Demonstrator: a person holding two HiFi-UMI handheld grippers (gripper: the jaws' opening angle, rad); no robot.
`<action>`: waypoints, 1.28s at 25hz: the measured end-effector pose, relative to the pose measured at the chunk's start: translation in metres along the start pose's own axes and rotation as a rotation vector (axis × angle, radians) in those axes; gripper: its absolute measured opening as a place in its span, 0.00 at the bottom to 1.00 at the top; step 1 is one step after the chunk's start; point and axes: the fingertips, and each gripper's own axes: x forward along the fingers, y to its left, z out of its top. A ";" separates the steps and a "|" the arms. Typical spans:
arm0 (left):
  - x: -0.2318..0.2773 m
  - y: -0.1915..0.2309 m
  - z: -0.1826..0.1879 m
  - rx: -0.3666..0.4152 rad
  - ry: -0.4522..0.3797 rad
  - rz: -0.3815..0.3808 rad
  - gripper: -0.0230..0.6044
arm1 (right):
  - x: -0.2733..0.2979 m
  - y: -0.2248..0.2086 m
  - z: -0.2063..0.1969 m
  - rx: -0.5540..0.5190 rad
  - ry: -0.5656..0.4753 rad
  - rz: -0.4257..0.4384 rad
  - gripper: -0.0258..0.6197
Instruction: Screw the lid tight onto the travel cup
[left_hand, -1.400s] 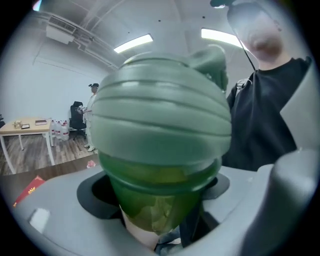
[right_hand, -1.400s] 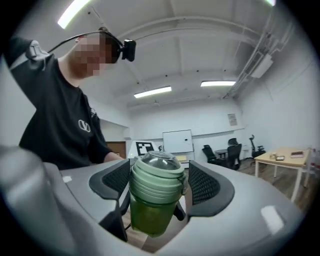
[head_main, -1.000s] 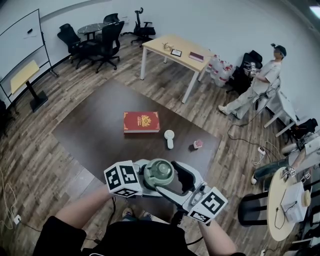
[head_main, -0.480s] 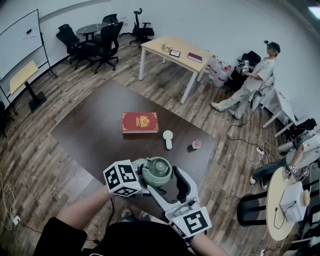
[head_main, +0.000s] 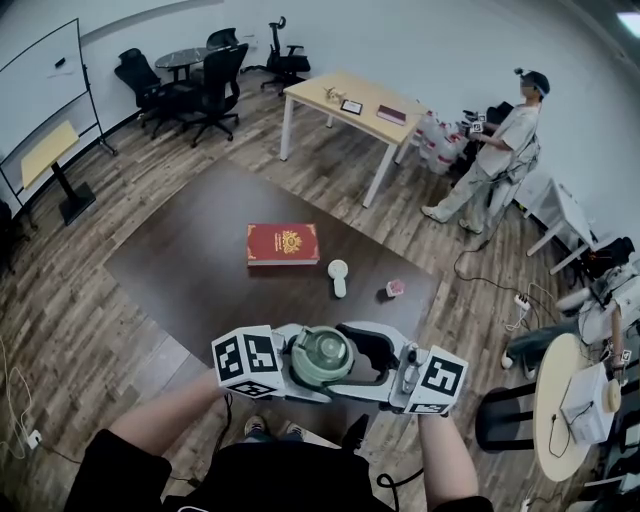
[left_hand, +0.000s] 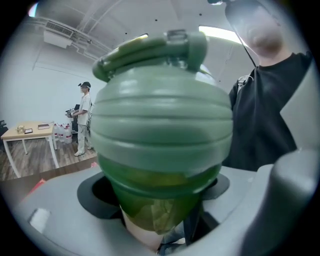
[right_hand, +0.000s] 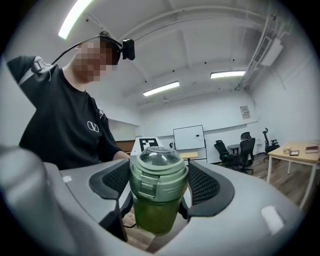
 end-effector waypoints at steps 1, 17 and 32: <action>-0.001 0.002 0.000 0.000 -0.003 0.014 0.70 | 0.002 -0.001 0.001 0.003 -0.006 -0.016 0.63; 0.001 0.036 -0.007 -0.032 -0.008 0.225 0.69 | 0.009 -0.016 -0.007 0.083 -0.042 -0.964 0.61; 0.001 -0.040 0.010 0.072 0.005 -0.146 0.70 | -0.001 0.026 -0.001 -0.023 0.030 0.127 0.79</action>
